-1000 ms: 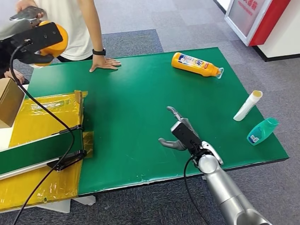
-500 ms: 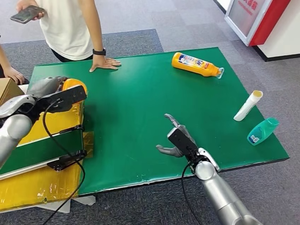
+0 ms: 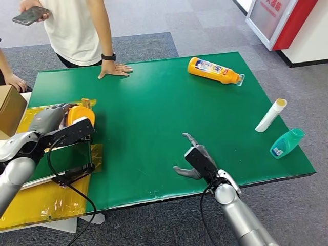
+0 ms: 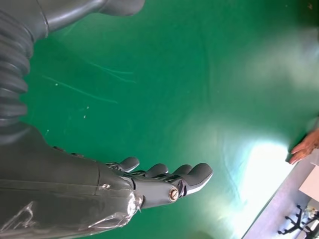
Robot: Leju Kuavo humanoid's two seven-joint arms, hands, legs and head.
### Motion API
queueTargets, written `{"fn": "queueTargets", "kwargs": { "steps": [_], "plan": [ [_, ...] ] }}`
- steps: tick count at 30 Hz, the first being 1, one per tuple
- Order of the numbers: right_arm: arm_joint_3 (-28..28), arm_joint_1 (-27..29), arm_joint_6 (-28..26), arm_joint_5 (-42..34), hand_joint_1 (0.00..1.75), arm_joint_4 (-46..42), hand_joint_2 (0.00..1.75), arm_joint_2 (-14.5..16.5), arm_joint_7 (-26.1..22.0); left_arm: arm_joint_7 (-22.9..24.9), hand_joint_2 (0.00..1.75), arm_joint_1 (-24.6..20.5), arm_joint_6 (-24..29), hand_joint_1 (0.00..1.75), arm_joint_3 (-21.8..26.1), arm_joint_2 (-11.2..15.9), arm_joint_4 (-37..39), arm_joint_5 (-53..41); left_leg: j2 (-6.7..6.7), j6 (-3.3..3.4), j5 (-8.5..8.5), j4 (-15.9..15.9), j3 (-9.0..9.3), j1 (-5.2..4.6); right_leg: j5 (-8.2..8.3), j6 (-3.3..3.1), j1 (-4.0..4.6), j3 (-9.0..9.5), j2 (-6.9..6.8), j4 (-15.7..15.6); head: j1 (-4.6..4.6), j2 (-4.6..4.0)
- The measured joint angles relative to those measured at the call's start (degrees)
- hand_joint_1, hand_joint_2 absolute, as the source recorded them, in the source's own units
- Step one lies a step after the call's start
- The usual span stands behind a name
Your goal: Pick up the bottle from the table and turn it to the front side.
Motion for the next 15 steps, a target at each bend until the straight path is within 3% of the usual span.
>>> {"fn": "queueTargets", "kwargs": {
  "steps": [15],
  "plan": [
    [-1.35, 1.67, 0.01, 0.50, 0.00, -0.60, 1.75, 0.55, 0.46, 2.68, 1.75, -3.18, -1.68, 1.75, 3.52, 1.31, -3.15, -4.65, 0.00, 0.01, 0.01, 0.00, -0.01, 0.00, 0.01, 0.00, 0.00, -0.01, 0.00, 0.00, -0.01, 0.00]
  ]
}}
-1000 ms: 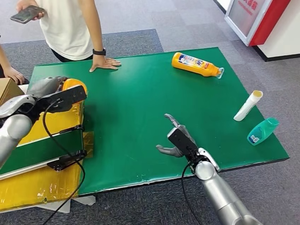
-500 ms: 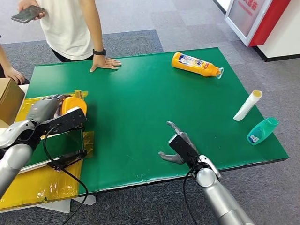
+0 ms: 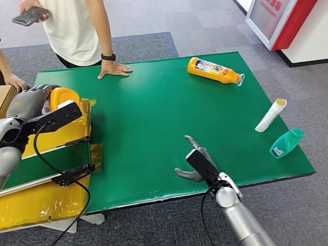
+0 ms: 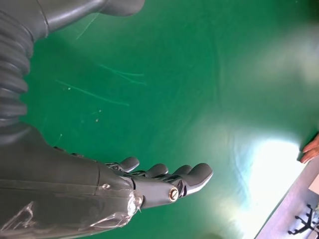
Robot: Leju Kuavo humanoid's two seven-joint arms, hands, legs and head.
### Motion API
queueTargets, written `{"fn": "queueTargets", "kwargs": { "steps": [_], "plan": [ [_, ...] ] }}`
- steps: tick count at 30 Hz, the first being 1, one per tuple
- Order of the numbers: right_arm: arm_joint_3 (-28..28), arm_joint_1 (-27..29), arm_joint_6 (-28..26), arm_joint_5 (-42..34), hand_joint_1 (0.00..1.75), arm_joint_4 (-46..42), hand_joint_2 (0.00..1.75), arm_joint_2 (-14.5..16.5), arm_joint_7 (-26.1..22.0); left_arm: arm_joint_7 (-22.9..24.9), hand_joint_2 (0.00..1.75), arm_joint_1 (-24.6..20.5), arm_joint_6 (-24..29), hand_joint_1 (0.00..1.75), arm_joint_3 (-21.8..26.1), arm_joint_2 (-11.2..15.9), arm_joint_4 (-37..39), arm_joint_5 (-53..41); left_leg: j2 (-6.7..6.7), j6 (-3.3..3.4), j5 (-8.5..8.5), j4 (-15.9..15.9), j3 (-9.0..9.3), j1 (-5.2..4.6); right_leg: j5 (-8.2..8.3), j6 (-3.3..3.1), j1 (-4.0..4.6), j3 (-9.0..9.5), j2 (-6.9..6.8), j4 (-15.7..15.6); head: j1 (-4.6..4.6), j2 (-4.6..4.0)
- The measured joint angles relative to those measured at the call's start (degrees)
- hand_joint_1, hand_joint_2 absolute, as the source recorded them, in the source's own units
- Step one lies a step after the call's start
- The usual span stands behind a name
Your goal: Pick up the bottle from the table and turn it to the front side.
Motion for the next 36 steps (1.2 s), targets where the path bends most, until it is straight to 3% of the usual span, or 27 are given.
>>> {"fn": "queueTargets", "kwargs": {
  "steps": [12, 20, 36],
  "plan": [
    [-0.03, 0.36, 0.39, 0.22, 0.00, -0.15, 1.75, 0.38, 0.46, 1.60, 1.75, 1.78, -0.89, 1.75, 0.28, 1.91, -0.74, -0.62, 0.01, 0.00, 0.00, 0.00, -0.01, 0.00, 0.00, 0.00, 0.00, 0.00, 0.01, 0.00, 0.01, 0.00],
    [-0.01, 1.44, 0.59, 0.34, 0.00, -0.15, 1.75, 1.10, 0.70, 1.60, 1.75, 11.71, 0.42, 1.75, 2.62, 4.07, -5.97, -0.25, 0.01, -0.01, -0.03, -0.01, -0.05, 0.00, -0.06, -0.05, 0.01, -0.06, 0.00, 0.00, 0.00, 0.00],
    [0.12, 3.29, 0.80, 0.68, 0.00, -0.13, 1.75, 2.35, 1.19, -0.61, 1.75, 26.12, 3.78, 1.75, 9.96, 6.14, -15.33, -1.94, 0.04, -0.03, -0.06, -0.03, -0.08, 0.01, -0.09, -0.09, 0.01, -0.09, 0.01, 0.00, 0.00, 0.00]
  ]
}}
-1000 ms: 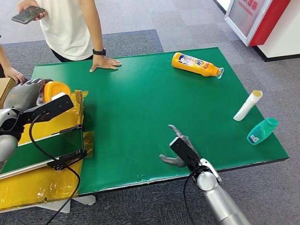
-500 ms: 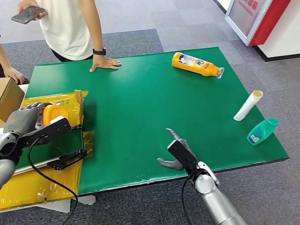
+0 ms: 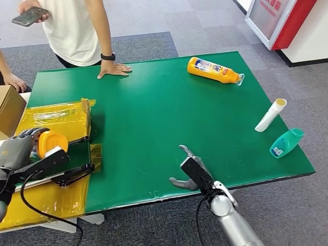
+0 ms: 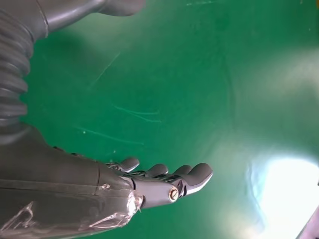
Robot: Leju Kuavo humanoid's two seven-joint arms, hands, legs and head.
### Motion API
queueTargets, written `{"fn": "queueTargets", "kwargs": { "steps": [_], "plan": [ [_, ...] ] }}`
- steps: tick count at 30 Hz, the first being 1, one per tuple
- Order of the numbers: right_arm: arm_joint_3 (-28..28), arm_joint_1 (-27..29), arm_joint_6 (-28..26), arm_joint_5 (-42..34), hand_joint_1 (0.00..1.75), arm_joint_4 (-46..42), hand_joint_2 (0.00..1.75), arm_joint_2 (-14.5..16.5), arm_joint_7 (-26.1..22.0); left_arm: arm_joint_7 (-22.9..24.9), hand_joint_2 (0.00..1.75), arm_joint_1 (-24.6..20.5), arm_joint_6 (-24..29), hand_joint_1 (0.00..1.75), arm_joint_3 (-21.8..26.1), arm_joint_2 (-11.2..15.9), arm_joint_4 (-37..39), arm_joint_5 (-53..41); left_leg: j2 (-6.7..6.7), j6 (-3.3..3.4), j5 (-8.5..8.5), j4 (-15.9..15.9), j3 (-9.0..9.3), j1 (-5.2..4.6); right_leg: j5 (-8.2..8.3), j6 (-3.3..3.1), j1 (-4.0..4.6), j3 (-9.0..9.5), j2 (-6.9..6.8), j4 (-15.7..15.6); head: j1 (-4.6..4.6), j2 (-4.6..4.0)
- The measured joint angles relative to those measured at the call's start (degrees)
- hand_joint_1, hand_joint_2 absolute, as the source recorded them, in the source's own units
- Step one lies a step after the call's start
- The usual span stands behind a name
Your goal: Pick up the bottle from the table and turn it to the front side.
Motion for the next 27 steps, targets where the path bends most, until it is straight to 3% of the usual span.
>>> {"fn": "queueTargets", "kwargs": {
  "steps": [9, 27],
  "plan": [
    [0.10, 0.27, 0.01, -0.16, 0.00, 0.32, 1.75, 0.43, 0.08, 0.45, 1.75, 5.56, -0.51, 1.75, 5.98, 1.20, -5.43, -2.03, -0.01, 0.00, -0.02, 0.00, 0.00, 0.02, -0.02, -0.02, 0.03, -0.01, -0.01, 0.00, -0.01, 0.00],
    [0.15, -0.23, 0.00, -0.69, 0.00, 2.59, 1.75, 1.74, -0.02, 1.43, 1.75, 1.01, -5.18, 1.75, 7.73, 4.93, -6.73, 0.21, -0.01, -0.03, 0.00, 0.00, -0.01, 0.06, 0.00, -0.04, 0.05, -0.03, -0.01, 0.00, -0.01, 0.00]
  ]
}}
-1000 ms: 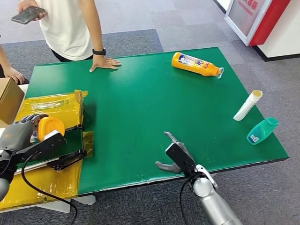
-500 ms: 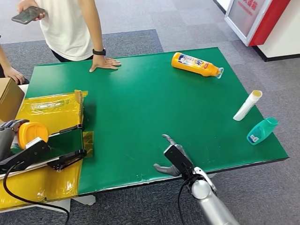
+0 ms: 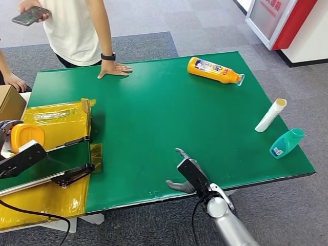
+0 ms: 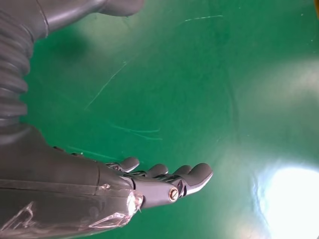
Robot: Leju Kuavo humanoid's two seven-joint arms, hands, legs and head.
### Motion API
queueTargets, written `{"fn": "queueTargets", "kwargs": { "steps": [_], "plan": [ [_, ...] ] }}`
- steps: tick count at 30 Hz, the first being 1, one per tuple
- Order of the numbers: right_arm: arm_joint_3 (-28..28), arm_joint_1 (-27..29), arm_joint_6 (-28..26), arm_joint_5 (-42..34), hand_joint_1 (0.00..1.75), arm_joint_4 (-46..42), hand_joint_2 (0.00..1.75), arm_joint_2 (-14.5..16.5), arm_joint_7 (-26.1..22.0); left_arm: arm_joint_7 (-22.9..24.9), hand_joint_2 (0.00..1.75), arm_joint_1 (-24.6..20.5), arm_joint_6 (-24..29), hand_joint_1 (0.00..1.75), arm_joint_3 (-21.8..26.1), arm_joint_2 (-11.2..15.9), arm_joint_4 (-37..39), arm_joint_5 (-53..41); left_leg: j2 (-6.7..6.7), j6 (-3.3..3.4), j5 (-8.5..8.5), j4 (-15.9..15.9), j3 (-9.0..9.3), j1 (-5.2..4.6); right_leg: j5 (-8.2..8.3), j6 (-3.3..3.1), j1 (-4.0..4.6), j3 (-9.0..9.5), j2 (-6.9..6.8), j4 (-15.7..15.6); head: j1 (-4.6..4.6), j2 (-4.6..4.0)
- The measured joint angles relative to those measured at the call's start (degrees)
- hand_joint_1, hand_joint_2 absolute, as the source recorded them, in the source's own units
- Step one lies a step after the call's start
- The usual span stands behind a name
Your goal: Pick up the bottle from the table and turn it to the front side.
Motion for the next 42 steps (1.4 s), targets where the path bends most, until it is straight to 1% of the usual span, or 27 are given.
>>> {"fn": "queueTargets", "kwargs": {
  "steps": [7, 10, 15, 21, 30, 34, 37, 39, 42],
  "plan": [
    [0.00, -0.10, 0.00, -0.06, 0.00, 1.00, 1.75, 0.21, -0.03, 0.03, 1.75, -0.01, -0.21, 1.75, -0.08, 0.69, 0.00, 0.26, 0.00, 0.00, 0.00, 0.00, 0.00, 0.00, 0.00, 0.00, 0.00, 0.00, 0.00, 0.00, 0.00, 0.00],
    [0.00, -0.22, 0.00, -0.06, 0.00, 1.33, 1.75, 0.28, -0.03, 0.36, 1.75, -0.01, -1.61, 1.75, -0.45, 0.78, 0.02, 0.25, 0.00, 0.00, 0.00, 0.00, 0.00, 0.00, 0.00, 0.00, 0.00, 0.00, 0.00, 0.00, 0.01, 0.00],
    [0.00, -0.84, 0.00, -0.15, 0.00, 1.99, 1.75, 0.50, -0.03, 0.93, 1.75, -0.40, -3.16, 1.75, -2.53, 0.86, 0.14, -0.57, 0.00, 0.00, 0.00, 0.00, 0.00, 0.00, 0.00, 0.00, 0.00, -0.01, 0.00, 0.00, 0.00, 0.00],
    [0.00, -1.04, 0.00, -0.21, 0.00, 2.22, 1.75, 0.63, -0.03, 1.00, 1.75, -0.86, -3.32, 1.75, -3.55, 0.86, 0.20, -0.99, 0.00, 0.00, 0.00, 0.00, 0.00, 0.00, 0.00, 0.00, 0.00, -0.01, 0.00, 0.00, -0.01, 0.00],
    [0.00, -1.27, -0.01, -0.29, 0.00, 3.10, 1.75, 0.80, -0.09, 1.02, 1.75, -2.75, -4.26, 1.75, -6.53, 1.13, 0.41, -1.46, 0.00, 0.00, 0.00, 0.00, -0.01, 0.00, 0.00, 0.00, 0.00, -0.03, 0.00, 0.00, 0.01, 0.00],
    [0.00, -1.57, -0.04, -0.55, 0.00, 3.38, 1.75, 0.83, -0.15, 0.98, 1.75, -4.96, -5.29, 1.65, -8.51, 1.16, 1.07, -2.11, 0.00, 0.00, 0.00, 0.00, -0.01, 0.00, 0.01, -0.01, 0.00, -0.03, 0.00, 0.00, 0.01, 0.00],
    [0.00, -1.72, -0.04, -0.72, 0.00, 3.55, 1.75, 0.83, -0.17, 0.98, 1.75, -6.43, -5.86, 1.66, -10.16, 1.14, 1.87, -2.33, 0.00, 0.00, 0.01, 0.00, -0.01, 0.00, 0.02, -0.01, 0.00, -0.03, 0.00, 0.00, 0.01, 0.00],
    [0.00, -1.84, -0.05, -0.83, 0.00, 3.78, 1.75, 0.83, -0.18, 0.99, 1.75, -7.40, -6.30, 1.58, -11.27, 1.08, 2.61, -2.55, 0.00, 0.00, 0.01, 0.00, -0.01, 0.00, 0.02, -0.01, 0.00, -0.03, 0.00, 0.00, 0.01, 0.00],
    [0.00, -2.03, -0.08, -0.99, 0.00, 4.22, 1.75, 0.85, -0.22, 1.00, 1.75, -8.93, -6.79, 1.37, -13.12, 0.99, 3.87, -2.78, 0.00, 0.00, 0.01, 0.00, -0.01, 0.00, 0.02, -0.01, 0.00, -0.03, 0.00, 0.00, 0.01, 0.00]
  ]
}}
